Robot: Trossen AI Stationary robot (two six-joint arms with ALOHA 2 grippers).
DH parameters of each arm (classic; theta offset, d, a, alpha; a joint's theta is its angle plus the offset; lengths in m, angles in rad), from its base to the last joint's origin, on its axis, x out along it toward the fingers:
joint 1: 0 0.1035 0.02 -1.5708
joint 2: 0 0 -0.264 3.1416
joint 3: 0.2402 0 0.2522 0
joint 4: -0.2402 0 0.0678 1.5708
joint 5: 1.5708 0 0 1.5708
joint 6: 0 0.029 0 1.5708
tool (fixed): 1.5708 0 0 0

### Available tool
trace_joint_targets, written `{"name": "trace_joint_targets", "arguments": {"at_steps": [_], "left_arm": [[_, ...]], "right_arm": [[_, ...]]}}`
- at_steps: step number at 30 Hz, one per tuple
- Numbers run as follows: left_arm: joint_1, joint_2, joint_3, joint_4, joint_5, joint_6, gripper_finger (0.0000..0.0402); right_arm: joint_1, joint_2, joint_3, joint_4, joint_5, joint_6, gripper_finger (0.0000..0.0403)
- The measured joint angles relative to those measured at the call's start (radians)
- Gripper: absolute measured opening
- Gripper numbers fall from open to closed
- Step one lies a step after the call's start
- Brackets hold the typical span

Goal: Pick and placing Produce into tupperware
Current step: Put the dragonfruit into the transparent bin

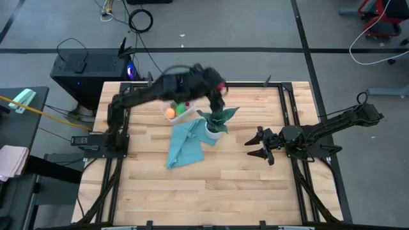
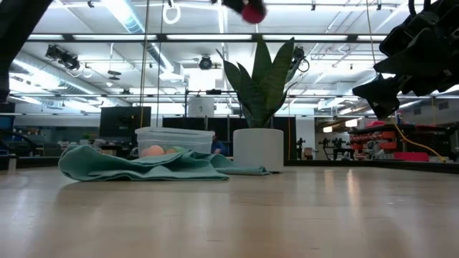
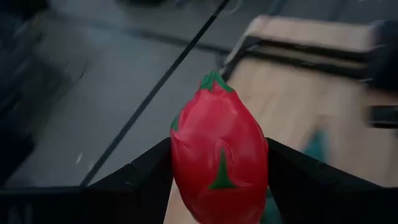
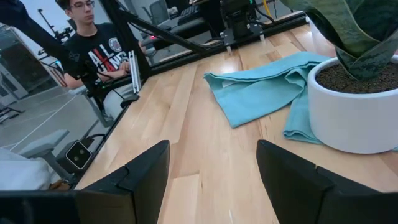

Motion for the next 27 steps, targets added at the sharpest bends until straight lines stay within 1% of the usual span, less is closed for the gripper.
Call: {"name": "trace_joint_targets", "arguments": {"at_steps": [7,12,14,20,27], "left_arm": [[0.171,0.000,0.008,-0.211,0.001,-0.069,0.0244],[0.246,0.007,-0.028,-0.299,0.003,-0.123,0.0234],[0.260,0.007,-0.028,-0.336,0.002,-0.134,0.0234],[0.264,0.011,-0.027,-0.373,0.004,-0.173,0.0243],[0.272,0.029,-0.027,-0.375,0.005,-0.195,0.0232]], "right_arm": [[0.000,0.000,0.000,0.000,0.000,0.000,0.0246],[0.000,0.000,0.000,0.000,0.000,0.000,0.0246],[0.000,0.000,0.000,0.000,0.000,0.000,0.0246],[0.000,0.000,0.000,0.000,0.000,0.000,0.0246],[0.011,0.000,0.000,0.000,0.000,0.003,0.0246]]}}
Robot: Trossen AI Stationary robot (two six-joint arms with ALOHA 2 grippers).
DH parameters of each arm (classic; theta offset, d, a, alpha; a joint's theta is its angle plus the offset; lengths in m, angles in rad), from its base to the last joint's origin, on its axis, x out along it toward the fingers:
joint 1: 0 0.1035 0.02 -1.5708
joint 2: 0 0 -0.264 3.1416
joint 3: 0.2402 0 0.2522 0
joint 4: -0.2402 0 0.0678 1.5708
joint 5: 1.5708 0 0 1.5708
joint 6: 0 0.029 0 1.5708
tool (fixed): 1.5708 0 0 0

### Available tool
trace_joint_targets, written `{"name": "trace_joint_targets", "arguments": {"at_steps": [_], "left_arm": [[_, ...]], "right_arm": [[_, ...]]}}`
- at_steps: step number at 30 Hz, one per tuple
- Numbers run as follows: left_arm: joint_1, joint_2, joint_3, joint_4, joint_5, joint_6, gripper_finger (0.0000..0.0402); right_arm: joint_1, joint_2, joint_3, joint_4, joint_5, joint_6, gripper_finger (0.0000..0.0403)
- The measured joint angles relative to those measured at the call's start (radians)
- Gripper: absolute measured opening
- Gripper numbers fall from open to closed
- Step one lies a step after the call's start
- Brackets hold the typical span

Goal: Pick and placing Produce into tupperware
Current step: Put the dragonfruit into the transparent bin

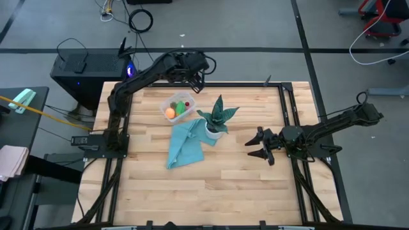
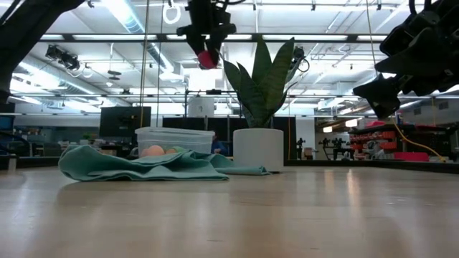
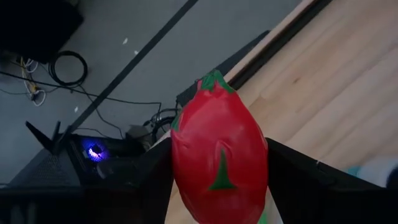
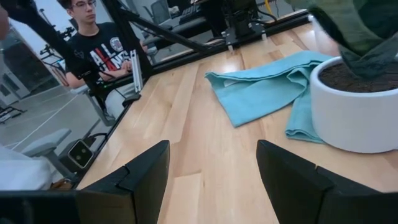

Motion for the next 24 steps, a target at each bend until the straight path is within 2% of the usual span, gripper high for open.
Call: {"name": "trace_joint_targets", "arguments": {"at_steps": [9,19,24], "left_arm": [[0.016,0.069,0.000,0.031,0.012,-0.007,0.0236],[0.020,0.127,0.000,-0.152,0.017,-0.029,0.0238],[0.020,0.126,0.000,-0.182,0.017,-0.051,0.0235]], "right_arm": [[0.040,0.000,0.000,0.000,0.029,-0.001,0.0246],[0.076,0.000,0.000,0.000,0.059,0.000,0.0246],[0.076,0.000,0.000,0.000,0.064,0.005,0.0246]]}}
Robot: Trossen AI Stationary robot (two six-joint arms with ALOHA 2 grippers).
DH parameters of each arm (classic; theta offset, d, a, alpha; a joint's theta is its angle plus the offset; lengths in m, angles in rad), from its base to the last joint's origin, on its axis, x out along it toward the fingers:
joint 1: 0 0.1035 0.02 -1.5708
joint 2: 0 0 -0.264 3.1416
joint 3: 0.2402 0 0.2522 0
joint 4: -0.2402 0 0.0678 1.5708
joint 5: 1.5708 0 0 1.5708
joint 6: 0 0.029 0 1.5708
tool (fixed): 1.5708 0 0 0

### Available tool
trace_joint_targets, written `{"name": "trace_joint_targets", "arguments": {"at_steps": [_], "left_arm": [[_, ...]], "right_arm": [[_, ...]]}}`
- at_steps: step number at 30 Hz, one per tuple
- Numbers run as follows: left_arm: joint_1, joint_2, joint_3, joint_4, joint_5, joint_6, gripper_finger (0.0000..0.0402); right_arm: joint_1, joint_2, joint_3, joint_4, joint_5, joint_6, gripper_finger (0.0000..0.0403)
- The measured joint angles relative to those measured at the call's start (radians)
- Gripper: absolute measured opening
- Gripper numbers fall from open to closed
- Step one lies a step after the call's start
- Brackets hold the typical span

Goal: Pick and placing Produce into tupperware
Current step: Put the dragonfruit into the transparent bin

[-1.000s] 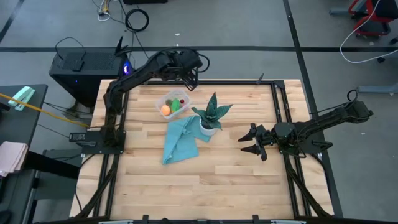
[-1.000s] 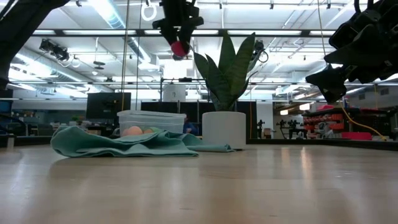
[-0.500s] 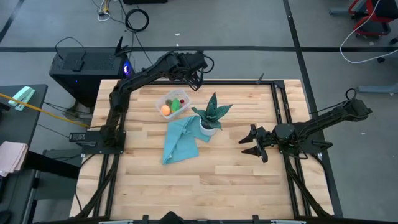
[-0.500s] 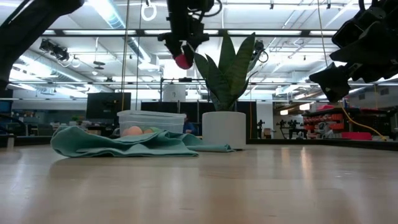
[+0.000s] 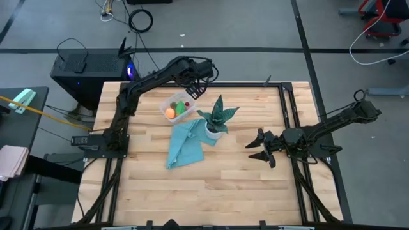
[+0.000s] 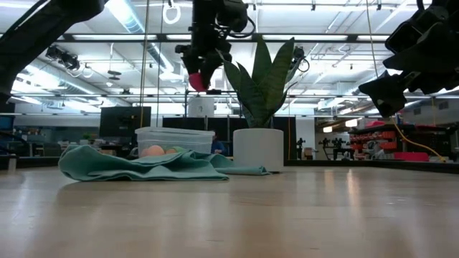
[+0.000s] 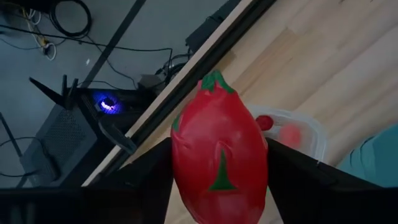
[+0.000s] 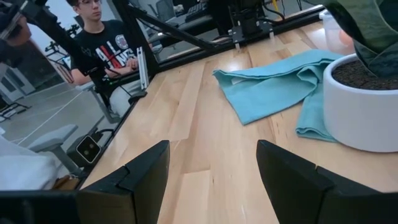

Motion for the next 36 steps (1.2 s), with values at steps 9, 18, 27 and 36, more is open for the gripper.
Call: {"name": "trace_joint_targets", "arguments": {"at_steps": [9,18,27,36], "left_arm": [[-0.006,-0.002,-0.133,0.004,0.005,-0.005,0.0233],[-0.012,-0.104,-0.572,0.332,0.017,0.075,0.0224],[0.012,-0.325,-0.847,0.605,0.107,0.068,0.0236],[0.023,-0.431,-1.039,0.825,0.200,0.047,0.0228]], "right_arm": [[0.000,0.000,0.000,0.000,0.000,0.003,0.0246],[0.000,0.000,0.000,0.000,0.000,0.001,0.0246],[0.000,0.000,0.000,0.007,0.008,-0.002,0.0246],[0.000,0.000,0.000,0.008,0.011,-0.005,0.0246]]}}
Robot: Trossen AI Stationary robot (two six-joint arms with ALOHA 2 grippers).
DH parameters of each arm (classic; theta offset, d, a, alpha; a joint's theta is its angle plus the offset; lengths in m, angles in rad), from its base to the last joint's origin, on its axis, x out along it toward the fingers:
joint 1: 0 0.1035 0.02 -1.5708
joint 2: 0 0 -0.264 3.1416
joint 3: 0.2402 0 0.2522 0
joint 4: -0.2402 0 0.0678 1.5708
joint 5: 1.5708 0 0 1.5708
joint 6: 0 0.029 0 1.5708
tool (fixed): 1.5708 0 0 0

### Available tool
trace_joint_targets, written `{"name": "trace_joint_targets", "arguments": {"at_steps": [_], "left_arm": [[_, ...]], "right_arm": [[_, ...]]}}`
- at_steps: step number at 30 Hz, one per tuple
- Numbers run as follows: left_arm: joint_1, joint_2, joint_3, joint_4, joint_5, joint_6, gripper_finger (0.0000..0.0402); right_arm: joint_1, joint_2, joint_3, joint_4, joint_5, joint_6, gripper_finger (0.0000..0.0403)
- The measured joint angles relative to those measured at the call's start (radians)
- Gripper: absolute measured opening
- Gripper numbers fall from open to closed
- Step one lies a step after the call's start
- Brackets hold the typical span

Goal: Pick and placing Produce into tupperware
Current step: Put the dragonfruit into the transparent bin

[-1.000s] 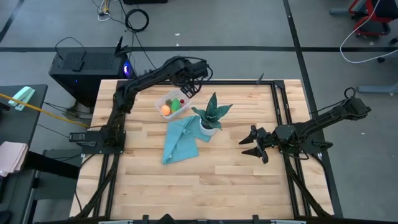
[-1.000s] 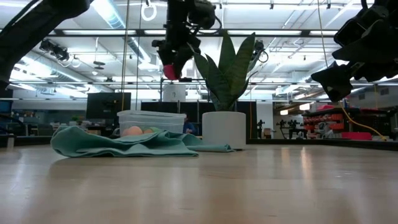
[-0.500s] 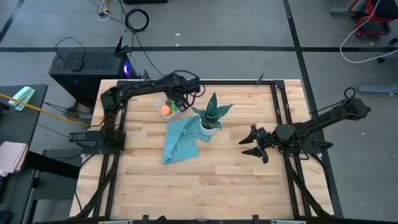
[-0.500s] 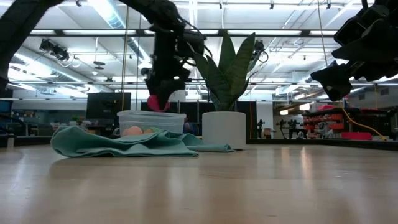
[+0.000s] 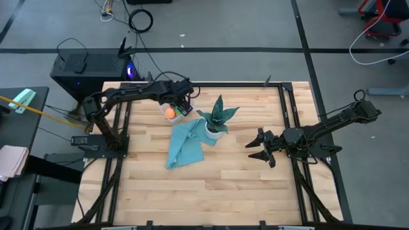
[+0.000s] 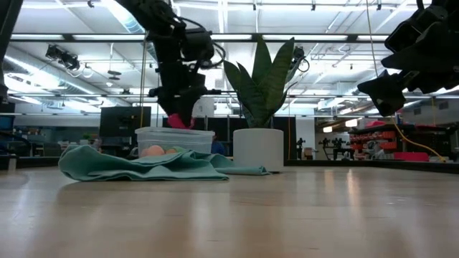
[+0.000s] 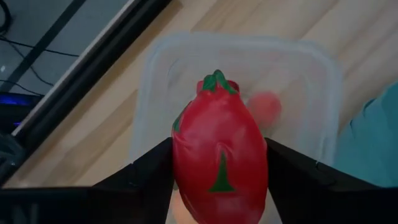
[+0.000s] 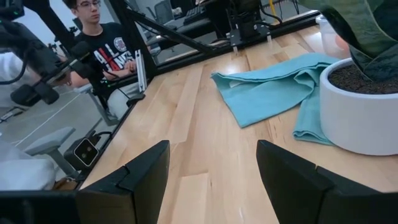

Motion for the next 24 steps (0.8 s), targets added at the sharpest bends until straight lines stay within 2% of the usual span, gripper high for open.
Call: {"name": "trace_joint_targets", "arguments": {"at_steps": [4,9,19,24], "left_arm": [[-0.001,-0.001,-0.038,0.112,0.003,0.001,0.0237],[0.001,-0.002,-0.076,0.206,0.020,0.003,0.0228],[0.033,0.001,-0.170,0.301,0.029,-0.004,0.0237],[0.037,0.002,-0.209,0.358,0.035,0.000,0.0228]], "right_arm": [[0.000,0.000,0.000,0.000,0.000,-0.002,0.0246],[0.000,0.000,0.000,0.000,0.000,-0.003,0.0246],[0.000,0.000,0.000,0.000,0.000,-0.003,0.0246],[0.000,0.000,0.000,0.000,0.000,-0.003,0.0246]]}}
